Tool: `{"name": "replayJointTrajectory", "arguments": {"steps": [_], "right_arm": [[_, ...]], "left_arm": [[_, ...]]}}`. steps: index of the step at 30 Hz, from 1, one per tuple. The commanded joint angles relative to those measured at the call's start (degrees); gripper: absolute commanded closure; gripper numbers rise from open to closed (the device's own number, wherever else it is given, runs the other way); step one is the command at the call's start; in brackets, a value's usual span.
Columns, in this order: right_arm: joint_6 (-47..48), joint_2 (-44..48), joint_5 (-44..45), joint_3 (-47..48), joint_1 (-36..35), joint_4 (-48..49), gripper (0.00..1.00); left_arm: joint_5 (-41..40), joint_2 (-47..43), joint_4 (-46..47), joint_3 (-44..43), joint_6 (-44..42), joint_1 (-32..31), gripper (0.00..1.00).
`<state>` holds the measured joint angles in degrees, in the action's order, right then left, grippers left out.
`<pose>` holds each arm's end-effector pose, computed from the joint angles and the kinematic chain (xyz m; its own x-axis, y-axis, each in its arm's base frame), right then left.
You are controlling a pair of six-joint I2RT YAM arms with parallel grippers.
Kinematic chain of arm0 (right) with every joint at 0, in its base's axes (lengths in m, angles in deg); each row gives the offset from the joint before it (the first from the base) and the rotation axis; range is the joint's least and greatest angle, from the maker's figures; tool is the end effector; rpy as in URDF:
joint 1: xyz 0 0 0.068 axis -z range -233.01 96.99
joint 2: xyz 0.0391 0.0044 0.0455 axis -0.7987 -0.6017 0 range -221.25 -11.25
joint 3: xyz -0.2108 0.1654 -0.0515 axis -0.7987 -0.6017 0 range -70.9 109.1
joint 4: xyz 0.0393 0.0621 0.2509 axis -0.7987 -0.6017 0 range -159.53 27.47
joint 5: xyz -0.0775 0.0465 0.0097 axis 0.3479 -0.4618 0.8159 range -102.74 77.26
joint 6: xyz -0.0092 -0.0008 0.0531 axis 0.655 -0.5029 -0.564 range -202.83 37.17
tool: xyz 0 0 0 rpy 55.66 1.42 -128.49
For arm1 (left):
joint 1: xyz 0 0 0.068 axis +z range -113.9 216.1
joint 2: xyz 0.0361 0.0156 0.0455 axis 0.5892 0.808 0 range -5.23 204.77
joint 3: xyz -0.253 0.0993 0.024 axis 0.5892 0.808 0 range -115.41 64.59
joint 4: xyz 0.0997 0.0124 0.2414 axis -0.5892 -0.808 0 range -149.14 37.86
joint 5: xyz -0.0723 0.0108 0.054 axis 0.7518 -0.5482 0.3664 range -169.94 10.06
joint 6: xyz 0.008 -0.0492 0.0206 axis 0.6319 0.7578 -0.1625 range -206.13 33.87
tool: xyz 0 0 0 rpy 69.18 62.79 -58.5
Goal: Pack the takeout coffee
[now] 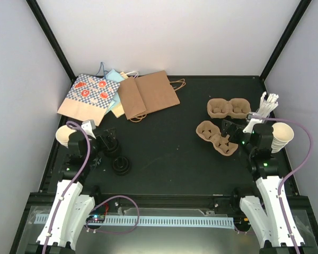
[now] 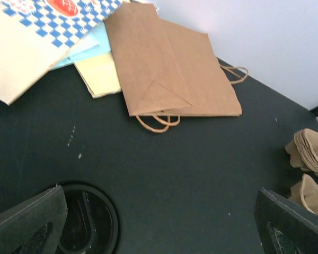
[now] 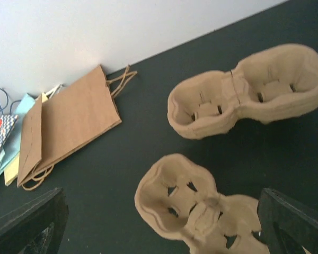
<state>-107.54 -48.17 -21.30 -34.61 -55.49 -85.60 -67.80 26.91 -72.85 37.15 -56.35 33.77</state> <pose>0.1542 0.0119 0.2855 -0.4397 0.3946 -0.8069 0.0053 0.8995 0.4370 0.1433 -0.0134 0.2469 -0.4862 -0.4662 -0.7391 -0.0138 0.8498 -0.5269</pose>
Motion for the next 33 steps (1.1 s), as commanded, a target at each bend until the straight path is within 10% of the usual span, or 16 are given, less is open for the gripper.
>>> {"name": "replayJointTrajectory", "arguments": {"steps": [1,14,33], "right_arm": [[-1.0,-0.3,-1.4,-0.3,0.1,-5.2,0.0],[0.2,-7.1,-10.0,-1.9,0.1,-2.5,0.0],[0.9,-13.9,-11.8,-0.3,-0.2,-0.9,0.0]], "left_arm": [[3.2,-0.7,-1.7,0.7,2.5,0.2,0.01],[14.0,21.2,5.9,-7.8,-4.7,-0.3,0.01],[-29.7,70.6,-18.2,-54.5,-6.0,-22.8,0.01]]}}
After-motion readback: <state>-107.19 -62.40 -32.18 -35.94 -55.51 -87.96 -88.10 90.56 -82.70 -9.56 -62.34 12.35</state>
